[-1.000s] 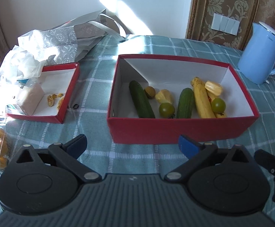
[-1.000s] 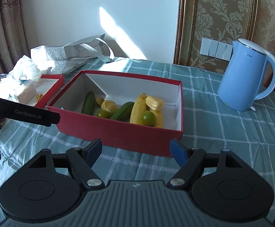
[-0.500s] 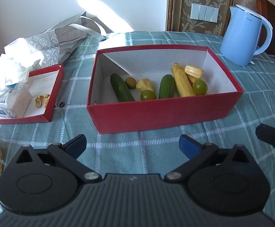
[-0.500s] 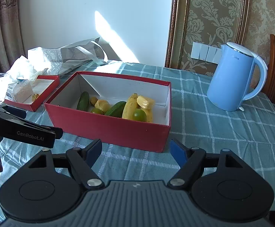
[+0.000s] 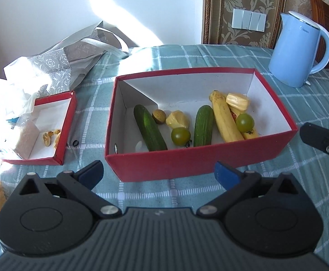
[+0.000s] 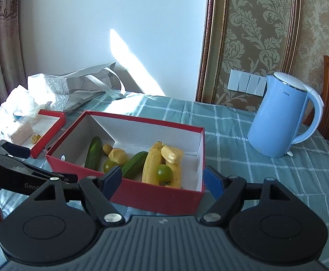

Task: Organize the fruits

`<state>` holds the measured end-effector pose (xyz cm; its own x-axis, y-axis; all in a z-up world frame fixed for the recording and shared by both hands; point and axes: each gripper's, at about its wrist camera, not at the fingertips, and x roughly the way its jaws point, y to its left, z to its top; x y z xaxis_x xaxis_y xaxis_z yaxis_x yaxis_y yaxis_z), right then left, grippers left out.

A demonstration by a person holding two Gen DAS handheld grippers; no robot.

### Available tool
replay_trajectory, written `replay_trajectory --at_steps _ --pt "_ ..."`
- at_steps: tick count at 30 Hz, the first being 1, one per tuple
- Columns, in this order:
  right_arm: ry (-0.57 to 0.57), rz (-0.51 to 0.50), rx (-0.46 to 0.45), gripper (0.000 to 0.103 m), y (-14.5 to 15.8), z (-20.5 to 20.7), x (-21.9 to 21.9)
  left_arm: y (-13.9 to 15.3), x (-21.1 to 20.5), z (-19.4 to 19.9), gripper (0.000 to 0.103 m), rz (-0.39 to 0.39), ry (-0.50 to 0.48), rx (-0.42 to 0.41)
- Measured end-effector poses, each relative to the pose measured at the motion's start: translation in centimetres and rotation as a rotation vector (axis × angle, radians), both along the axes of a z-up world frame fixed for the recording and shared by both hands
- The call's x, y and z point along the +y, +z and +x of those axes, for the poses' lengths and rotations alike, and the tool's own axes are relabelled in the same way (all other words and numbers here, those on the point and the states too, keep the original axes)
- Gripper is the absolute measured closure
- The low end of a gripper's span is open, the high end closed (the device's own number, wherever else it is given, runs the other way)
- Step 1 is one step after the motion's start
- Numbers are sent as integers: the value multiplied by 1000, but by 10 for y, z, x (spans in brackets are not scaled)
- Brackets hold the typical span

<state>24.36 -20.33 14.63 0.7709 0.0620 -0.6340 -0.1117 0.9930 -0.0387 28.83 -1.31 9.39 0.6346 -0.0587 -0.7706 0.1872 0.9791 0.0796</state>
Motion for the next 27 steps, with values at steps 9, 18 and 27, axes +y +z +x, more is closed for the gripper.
replay_trajectory --at_steps 9,18,27 --pt "38 67 -1 24 0 28 -8 -1 -2 22 0 15 -27 -7" --pt "56 105 36 24 -9 44 -15 -2 -6 39 0 16 -34 -13" --pt "57 113 36 24 -8 51 -17 -2 -8 50 0 27 -29 -18"
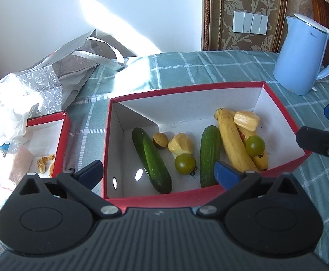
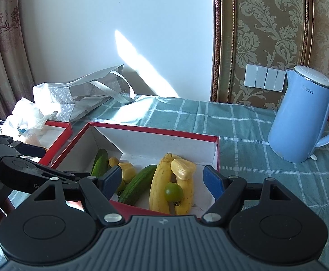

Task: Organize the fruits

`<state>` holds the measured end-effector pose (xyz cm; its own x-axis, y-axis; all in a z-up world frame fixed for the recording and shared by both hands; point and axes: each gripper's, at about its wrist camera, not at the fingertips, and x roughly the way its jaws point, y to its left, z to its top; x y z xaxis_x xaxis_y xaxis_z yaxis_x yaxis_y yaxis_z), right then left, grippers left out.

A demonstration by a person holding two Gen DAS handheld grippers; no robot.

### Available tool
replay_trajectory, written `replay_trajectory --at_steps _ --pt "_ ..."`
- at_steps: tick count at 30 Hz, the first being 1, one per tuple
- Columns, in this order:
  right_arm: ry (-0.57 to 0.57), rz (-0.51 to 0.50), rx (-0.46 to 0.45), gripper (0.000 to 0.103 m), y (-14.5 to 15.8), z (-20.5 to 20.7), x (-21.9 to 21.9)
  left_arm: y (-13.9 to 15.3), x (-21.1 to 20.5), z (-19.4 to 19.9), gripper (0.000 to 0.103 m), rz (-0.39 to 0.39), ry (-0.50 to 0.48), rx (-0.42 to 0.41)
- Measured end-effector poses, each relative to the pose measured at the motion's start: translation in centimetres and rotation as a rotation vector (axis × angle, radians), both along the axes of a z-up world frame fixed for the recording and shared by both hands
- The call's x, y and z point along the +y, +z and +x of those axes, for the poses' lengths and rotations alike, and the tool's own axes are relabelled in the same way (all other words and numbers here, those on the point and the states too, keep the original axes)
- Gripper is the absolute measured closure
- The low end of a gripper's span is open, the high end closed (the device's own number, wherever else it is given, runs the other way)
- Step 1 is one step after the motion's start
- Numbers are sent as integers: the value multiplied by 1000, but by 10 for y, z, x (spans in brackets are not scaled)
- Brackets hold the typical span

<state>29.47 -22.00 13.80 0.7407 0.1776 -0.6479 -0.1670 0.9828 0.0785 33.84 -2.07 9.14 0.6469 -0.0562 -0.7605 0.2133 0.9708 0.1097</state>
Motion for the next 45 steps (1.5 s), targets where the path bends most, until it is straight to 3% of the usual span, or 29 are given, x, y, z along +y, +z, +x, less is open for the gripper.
replay_trajectory --at_steps 45 --pt "4 -22 -3 24 0 7 2 -1 9 13 0 -44 66 -2"
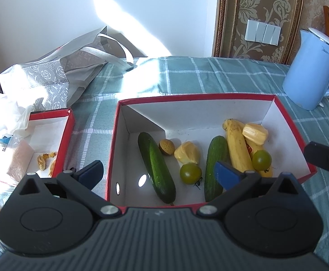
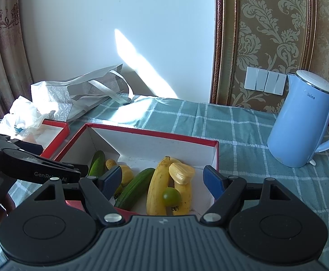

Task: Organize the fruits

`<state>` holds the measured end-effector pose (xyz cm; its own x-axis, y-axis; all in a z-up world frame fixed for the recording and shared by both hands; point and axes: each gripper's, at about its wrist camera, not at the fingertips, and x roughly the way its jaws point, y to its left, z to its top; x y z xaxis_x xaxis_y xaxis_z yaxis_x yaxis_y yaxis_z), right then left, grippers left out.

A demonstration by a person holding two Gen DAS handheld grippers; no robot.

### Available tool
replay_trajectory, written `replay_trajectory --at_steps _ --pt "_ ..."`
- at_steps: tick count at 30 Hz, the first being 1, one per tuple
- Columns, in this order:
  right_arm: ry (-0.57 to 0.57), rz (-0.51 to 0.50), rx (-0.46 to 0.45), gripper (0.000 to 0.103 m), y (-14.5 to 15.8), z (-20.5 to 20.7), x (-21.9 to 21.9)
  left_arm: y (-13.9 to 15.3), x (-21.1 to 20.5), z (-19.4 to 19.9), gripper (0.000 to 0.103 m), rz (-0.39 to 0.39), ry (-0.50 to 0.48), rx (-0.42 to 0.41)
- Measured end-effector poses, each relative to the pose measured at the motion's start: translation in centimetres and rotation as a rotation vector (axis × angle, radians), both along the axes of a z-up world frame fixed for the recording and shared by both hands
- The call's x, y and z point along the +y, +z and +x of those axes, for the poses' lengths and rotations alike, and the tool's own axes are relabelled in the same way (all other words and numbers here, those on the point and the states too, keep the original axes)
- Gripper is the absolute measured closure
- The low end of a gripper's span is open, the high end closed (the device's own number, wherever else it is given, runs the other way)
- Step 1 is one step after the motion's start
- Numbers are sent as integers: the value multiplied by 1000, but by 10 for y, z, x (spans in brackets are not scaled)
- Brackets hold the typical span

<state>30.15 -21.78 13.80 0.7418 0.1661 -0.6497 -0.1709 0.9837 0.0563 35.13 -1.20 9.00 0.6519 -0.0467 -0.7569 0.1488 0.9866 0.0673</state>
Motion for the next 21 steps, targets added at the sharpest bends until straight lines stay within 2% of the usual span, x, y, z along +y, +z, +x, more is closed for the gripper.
replay_trajectory --at_steps 21 --pt "1 -8 -5 24 2 0 2 2 -1 1 0 -3 1 -3"
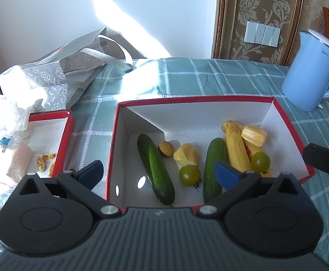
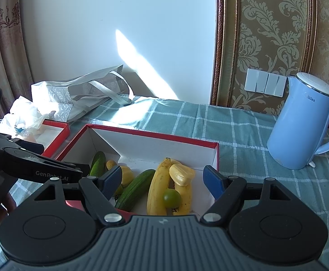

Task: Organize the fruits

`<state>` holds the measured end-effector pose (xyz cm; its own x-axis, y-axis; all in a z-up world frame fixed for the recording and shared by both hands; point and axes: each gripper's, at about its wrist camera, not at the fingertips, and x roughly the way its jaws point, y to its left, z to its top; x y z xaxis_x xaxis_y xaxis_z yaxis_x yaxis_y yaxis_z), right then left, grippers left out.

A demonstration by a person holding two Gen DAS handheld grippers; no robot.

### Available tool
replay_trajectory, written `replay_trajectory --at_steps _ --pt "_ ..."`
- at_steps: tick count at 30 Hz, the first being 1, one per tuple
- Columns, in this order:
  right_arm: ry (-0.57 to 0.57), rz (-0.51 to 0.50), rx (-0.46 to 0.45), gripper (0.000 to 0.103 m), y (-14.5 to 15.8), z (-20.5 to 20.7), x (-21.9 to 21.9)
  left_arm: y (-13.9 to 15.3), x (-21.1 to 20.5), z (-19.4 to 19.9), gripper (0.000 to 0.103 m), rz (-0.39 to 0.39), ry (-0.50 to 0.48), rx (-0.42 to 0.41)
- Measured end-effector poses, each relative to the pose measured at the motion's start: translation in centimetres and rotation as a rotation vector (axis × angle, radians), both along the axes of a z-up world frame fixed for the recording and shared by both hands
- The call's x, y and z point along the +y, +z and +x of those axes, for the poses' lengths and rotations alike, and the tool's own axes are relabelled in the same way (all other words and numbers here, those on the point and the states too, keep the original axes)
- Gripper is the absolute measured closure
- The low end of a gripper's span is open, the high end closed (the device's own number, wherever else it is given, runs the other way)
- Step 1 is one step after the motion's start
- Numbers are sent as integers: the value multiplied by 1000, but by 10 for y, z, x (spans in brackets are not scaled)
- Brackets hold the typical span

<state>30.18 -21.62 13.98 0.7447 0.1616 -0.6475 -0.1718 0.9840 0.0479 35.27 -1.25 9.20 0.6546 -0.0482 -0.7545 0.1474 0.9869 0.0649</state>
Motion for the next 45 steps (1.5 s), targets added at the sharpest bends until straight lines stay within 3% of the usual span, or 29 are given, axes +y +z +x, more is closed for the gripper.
replay_trajectory --at_steps 45 --pt "3 -14 2 24 2 2 2 0 8 3 0 -37 31 -5"
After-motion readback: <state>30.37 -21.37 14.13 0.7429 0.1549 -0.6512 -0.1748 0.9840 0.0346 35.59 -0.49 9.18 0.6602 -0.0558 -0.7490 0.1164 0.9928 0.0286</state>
